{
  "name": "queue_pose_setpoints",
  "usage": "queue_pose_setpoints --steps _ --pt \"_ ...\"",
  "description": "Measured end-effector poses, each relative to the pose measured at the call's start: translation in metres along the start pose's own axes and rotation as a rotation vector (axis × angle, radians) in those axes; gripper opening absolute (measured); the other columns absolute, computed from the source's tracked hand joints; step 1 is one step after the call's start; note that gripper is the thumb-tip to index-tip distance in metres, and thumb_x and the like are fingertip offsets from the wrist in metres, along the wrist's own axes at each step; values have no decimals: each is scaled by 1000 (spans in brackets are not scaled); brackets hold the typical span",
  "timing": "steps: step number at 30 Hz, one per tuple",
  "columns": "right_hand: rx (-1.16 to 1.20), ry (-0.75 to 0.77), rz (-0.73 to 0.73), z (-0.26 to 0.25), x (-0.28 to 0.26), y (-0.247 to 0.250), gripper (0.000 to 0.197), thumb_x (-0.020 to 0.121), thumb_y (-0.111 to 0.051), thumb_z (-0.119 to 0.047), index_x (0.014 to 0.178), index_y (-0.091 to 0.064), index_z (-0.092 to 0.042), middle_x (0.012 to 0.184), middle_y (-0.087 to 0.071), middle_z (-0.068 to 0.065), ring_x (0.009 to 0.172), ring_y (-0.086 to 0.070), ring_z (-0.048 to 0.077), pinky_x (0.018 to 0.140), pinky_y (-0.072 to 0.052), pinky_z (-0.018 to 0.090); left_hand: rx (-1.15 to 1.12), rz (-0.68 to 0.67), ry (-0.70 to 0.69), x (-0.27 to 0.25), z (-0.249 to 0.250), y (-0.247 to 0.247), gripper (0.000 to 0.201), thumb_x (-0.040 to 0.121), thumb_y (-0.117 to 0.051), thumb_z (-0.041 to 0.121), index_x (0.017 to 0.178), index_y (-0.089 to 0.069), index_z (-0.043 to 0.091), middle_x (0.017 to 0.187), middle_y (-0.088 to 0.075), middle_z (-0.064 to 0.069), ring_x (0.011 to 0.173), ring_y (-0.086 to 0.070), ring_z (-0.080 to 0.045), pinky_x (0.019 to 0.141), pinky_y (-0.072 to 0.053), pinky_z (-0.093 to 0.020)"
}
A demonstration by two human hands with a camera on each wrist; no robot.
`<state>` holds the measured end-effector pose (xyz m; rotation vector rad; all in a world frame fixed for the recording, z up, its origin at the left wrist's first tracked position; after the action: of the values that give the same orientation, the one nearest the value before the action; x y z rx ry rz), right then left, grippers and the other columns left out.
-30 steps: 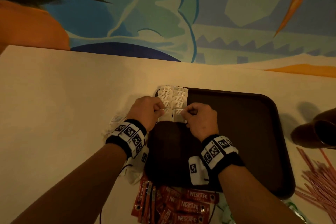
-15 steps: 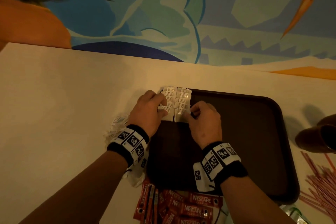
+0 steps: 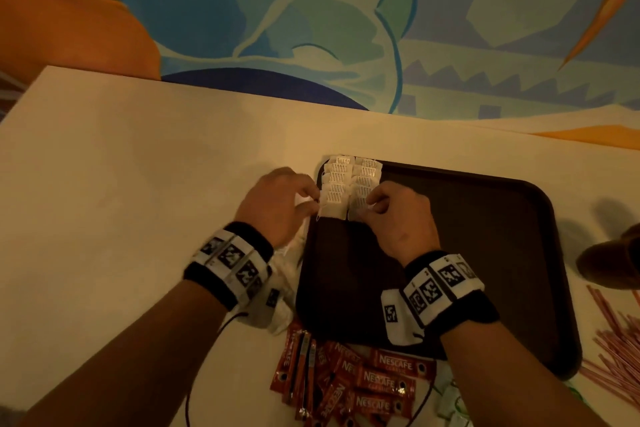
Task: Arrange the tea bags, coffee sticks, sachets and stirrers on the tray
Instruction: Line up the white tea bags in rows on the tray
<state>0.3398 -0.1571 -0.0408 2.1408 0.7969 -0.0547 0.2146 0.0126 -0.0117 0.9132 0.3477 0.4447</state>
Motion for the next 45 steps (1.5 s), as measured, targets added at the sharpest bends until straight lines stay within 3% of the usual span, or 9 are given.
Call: queue_pose_setpoints --steps 3,7,11,18,28,33,38,43,45 --pt "10 53 -62 -25 -10 -2 15 87 -81 -29 97 -72 -23 93 -69 -7 86 -66 8 76 -60 30 8 41 76 -16 -26 46 10 88 -77 28 97 -74 28 97 -68 13 73 -53 3 78 -46 -28" --pt "-71 138 -232 -59 -26 -36 10 87 -80 -27 93 -73 -25 90 -69 -9 85 -66 9 76 -56 26 82 20 195 -44 -71 72 5 89 -76 27 92 -74 24 94 -72 9 74 -55 -8 76 -42 -27" --pt "-245 227 -375 -80 -39 -85 15 90 -76 -25 103 -73 -20 104 -71 0 92 -67 17 83 -59 35 101 -74 257 -71 -96 56 8 88 -77 31 87 -73 25 92 -71 10 79 -59 -12 76 -47 -31" --pt "-531 264 -376 -87 -40 -124 33 87 -71 -28 118 -63 -16 119 -62 11 108 -63 31 88 -57 42 83 -105 315 -96 -115 25 22 84 -77 45 84 -59 32 91 -60 9 84 -57 -16 76 -53 -40" --pt "-555 333 -275 -84 -41 -132 35 91 -70 -24 123 -58 -15 126 -50 11 120 -48 31 91 -52 45 96 8 346 -103 -116 12 25 83 -80 30 95 -58 26 95 -58 1 88 -56 -24 71 -46 -35" --pt "-460 354 -280 -83 -42 -128 20 90 -70 -20 108 -62 -20 115 -57 6 112 -52 27 90 -54 44 31 -12 315 -104 -112 12 25 82 -81 25 84 -57 33 89 -63 3 84 -58 -21 69 -44 -32" --pt "-219 327 -318 -78 -46 -114 14 87 -77 -22 84 -65 -28 92 -69 -6 86 -66 15 80 -60 41 -3 6 216 -109 -93 26 20 86 -79 26 80 -60 31 85 -64 12 73 -54 -1 62 -35 -17" --pt "16 337 -321 -75 -48 -92 21 84 -82 -18 78 -66 -30 86 -71 -9 79 -66 8 77 -59 29 -72 37 179 -112 -67 47 14 87 -77 27 83 -64 30 79 -68 12 77 -63 -3 64 -41 -16" --pt "96 329 -307 -72 -49 -82 17 84 -83 -17 87 -70 -28 86 -70 -9 77 -65 6 75 -57 23 -104 33 170 -109 -56 51 13 88 -77 26 84 -66 31 80 -70 11 78 -64 -3 66 -43 -15"
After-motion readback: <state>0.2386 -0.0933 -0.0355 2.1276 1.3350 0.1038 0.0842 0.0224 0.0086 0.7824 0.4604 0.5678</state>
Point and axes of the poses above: each hand's wrist, its own x-axis towards the middle knuckle, its own y-axis out of the back of the hand, z = x × y, the point moved 10 cm from there along x, towards the middle knuckle
